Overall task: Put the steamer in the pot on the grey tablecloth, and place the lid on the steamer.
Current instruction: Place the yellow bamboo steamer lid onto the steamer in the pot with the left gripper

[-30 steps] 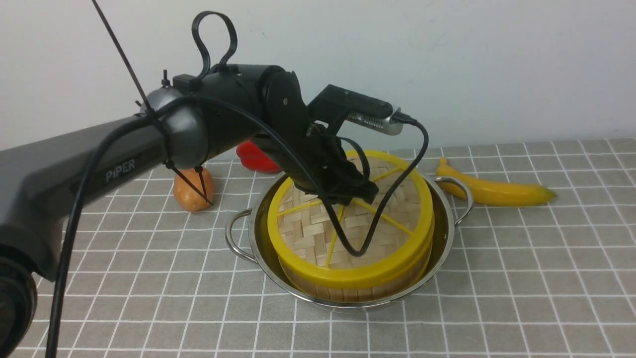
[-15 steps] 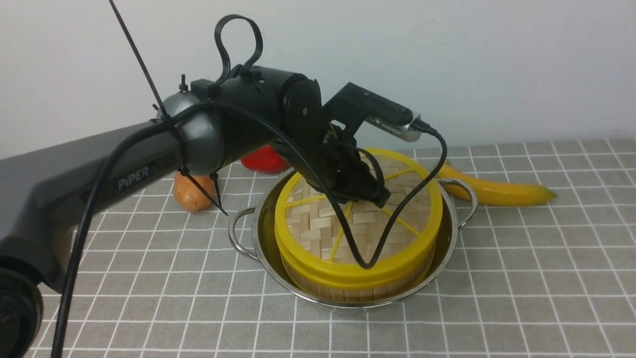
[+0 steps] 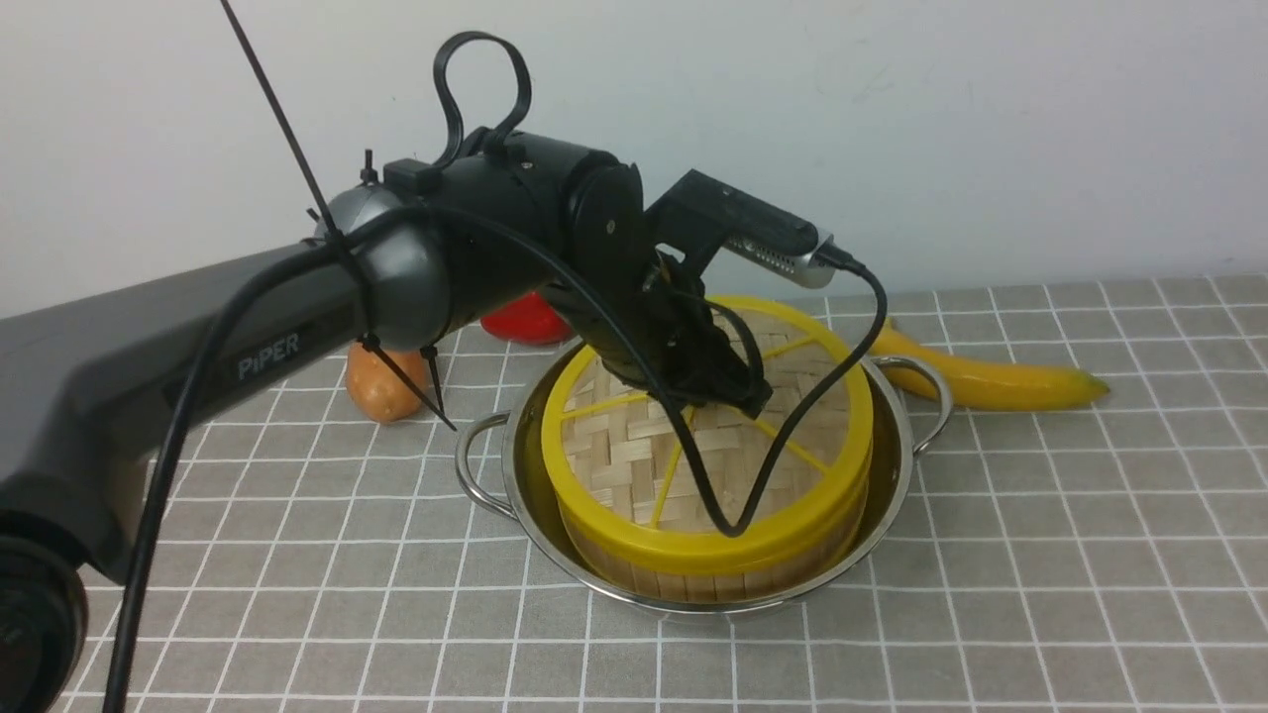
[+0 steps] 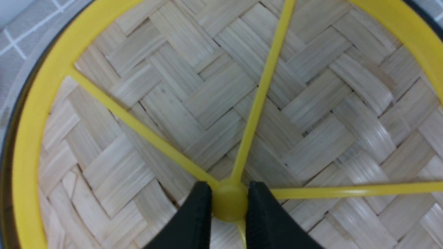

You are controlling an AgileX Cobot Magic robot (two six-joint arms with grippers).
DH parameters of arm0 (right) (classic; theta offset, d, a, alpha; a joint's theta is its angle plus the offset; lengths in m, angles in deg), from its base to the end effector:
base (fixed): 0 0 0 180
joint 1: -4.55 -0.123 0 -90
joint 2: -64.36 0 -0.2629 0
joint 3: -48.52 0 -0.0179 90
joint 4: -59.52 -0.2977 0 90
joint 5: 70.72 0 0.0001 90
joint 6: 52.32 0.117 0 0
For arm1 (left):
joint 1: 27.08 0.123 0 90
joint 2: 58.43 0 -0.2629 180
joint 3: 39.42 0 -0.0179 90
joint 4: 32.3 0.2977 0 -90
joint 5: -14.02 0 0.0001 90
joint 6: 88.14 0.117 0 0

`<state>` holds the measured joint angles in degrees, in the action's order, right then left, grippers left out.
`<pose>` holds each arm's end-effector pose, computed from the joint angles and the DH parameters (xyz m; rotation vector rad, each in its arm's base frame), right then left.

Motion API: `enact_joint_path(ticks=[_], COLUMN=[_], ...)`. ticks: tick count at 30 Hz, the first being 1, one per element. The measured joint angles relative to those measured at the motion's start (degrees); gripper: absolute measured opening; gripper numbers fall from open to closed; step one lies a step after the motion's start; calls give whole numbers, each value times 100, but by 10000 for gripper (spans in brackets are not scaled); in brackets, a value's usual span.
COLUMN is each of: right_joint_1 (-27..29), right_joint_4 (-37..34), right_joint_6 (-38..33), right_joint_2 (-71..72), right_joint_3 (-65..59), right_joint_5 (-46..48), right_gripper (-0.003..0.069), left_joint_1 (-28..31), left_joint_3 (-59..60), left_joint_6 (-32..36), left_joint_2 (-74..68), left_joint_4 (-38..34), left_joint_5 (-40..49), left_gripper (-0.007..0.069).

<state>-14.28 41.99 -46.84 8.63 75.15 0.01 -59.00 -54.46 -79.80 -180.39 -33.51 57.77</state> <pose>0.0762 0.0612 0.5915 -0.3295 1.7321 0.6355 0.4120 -0.2586 0.1745 0.8942 2.4833 -0.1651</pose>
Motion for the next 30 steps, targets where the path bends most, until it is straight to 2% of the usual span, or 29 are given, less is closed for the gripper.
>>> enact_joint_path(ticks=[30], right_joint_1=[0], right_joint_4=[0], right_joint_6=[0], right_joint_2=[0], right_joint_3=[0], right_joint_5=[0], right_gripper=[411], left_joint_1=[0], left_joint_3=[0], left_joint_6=[-105], left_joint_2=[0], left_joint_4=[-12], left_joint_5=[-18], left_gripper=[120])
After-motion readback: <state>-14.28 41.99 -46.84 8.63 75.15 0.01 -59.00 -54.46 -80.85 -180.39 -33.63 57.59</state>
